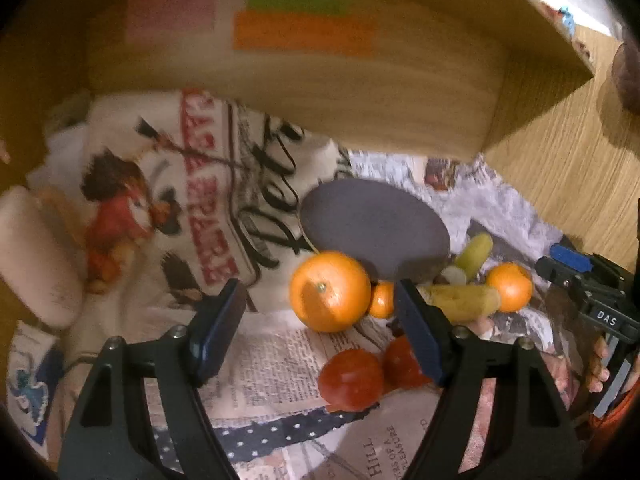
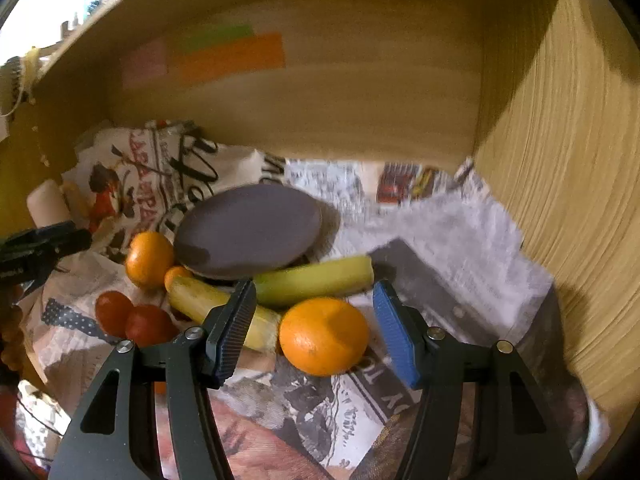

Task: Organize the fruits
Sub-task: 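Lower the left tool onto a large orange while the right tool lowers onto the Dole-stickered orange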

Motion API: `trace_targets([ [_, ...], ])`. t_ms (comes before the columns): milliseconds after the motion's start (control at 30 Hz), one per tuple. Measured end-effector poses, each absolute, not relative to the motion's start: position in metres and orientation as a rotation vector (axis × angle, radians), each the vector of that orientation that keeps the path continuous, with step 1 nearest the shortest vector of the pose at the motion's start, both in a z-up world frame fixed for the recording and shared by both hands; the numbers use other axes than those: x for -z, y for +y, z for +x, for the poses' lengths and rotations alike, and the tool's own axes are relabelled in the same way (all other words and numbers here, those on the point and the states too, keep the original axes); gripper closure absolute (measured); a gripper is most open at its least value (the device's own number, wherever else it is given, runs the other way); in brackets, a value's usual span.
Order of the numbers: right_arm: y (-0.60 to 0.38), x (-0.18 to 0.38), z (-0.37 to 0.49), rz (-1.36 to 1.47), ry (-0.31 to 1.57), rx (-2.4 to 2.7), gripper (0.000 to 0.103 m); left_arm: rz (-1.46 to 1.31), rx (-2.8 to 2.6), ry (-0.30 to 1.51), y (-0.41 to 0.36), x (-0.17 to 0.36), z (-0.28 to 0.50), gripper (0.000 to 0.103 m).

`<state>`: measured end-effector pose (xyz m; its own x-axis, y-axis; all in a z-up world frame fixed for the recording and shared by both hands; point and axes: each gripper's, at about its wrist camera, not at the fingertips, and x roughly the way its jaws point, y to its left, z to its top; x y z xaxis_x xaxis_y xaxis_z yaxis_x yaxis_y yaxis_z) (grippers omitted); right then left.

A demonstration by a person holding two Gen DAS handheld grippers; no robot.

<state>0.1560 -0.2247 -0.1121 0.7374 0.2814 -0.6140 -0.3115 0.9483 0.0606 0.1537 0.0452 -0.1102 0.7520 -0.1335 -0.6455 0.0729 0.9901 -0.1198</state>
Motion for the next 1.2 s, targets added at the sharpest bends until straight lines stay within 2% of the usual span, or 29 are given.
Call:
trace_targets([
  [400,-0.226,0.137,0.176,-0.063,0.823,-0.309,0.045,-0.087,0.181,0.877,0.043,0.147,0.207,0.027],
  [667,-0.222,0.140,0.180,-0.089,0.867,-0.323,0.044,-0.107,0.214,0.966,0.040,0.169,0.229,0.032],
  [800,-0.214,0.150,0.183,-0.123,0.907,-0.320,0.040,-0.124,0.206,0.965,0.041,0.171,0.235,0.032],
  [1200,-0.218,0.153,0.192,-0.068,0.906,-0.342,0.040,-0.111,0.180,0.943,0.040,0.174,0.239,0.034],
])
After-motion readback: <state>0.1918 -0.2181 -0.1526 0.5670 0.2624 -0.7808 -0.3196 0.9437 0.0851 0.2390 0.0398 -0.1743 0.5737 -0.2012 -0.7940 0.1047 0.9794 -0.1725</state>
